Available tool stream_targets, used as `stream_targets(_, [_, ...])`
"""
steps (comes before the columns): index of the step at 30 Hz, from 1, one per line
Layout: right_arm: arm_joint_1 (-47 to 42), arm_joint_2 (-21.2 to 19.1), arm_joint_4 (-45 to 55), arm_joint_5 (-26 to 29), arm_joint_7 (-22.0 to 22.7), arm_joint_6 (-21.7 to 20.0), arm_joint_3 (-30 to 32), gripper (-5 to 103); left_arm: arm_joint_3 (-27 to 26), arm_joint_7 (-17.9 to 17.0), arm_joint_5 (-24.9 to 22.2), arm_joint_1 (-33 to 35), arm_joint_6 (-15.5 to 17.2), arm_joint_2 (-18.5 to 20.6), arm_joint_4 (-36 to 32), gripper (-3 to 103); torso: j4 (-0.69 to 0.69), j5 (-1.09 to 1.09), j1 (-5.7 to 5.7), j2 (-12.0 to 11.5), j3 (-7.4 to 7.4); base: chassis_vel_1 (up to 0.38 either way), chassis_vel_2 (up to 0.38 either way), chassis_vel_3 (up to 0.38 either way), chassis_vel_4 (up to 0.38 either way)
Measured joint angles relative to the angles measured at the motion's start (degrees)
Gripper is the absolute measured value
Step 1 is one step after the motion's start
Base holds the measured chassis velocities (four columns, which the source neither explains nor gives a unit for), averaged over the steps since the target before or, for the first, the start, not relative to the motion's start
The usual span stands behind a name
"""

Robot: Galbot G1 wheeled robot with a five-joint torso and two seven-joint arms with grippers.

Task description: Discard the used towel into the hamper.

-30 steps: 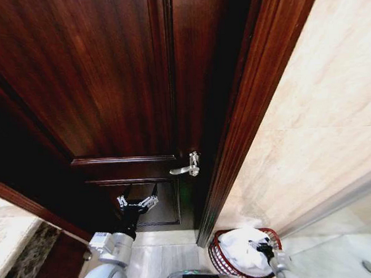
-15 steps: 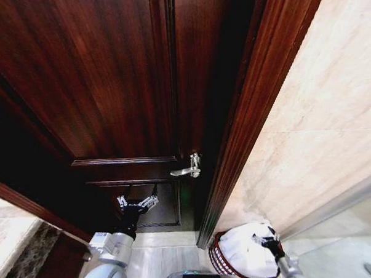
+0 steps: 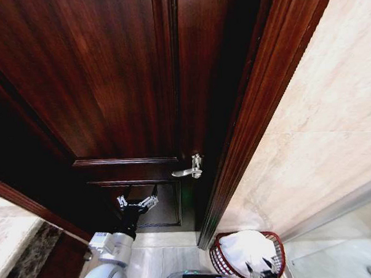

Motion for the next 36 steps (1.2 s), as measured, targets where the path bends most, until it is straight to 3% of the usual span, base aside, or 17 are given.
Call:
stream_targets(5, [-1.4,0.5,5.3,1.0,1.4,0.9,0.6,100,0.0,0.0,0.0,0.0,0.0,0.0,0.0,100,0.01,-0.01,0.01,0.0,0.01,0.0,0.0,0.0,0.0])
stream_targets(9, [0.9,1.8,5.7,-1.5,3.2,4.0,0.5,100,0.0,0.0,0.0,0.0,0.0,0.0,0.0,100,-0.01,-0.02,0.02,0.0,0.01,0.0,0.0,0.0,0.0])
stream_targets(12, [9.2,3.6,-2.5,-5.8,5.1,8.1,-0.2,100,0.0,0.0,0.0,0.0,0.0,0.0,0.0,100,0.01,0.03,0.02,0.0,0.01,0.0,0.0,0.0,0.0])
stream_targets(20, [20.7,5.5,-21.1,-10.9,6.1,11.5,-0.5,100,0.0,0.0,0.0,0.0,0.0,0.0,0.0,100,-0.01,0.02,0.03,0.0,0.02,0.0,0.0,0.0,0.0])
stream_targets(25, [22.5,5.8,-25.5,-11.6,7.0,8.0,-0.4,100,0.0,0.0,0.0,0.0,0.0,0.0,0.0,100,-0.01,-0.03,0.02,0.0,0.02,0.0,0.0,0.0,0.0])
stream_targets(36, [33.0,6.5,-42.6,-11.7,5.4,5.9,0.3,100,0.0,0.0,0.0,0.0,0.0,0.0,0.0,100,0.03,-0.01,0.02,0.0,0.02,0.0,0.0,0.0,0.0])
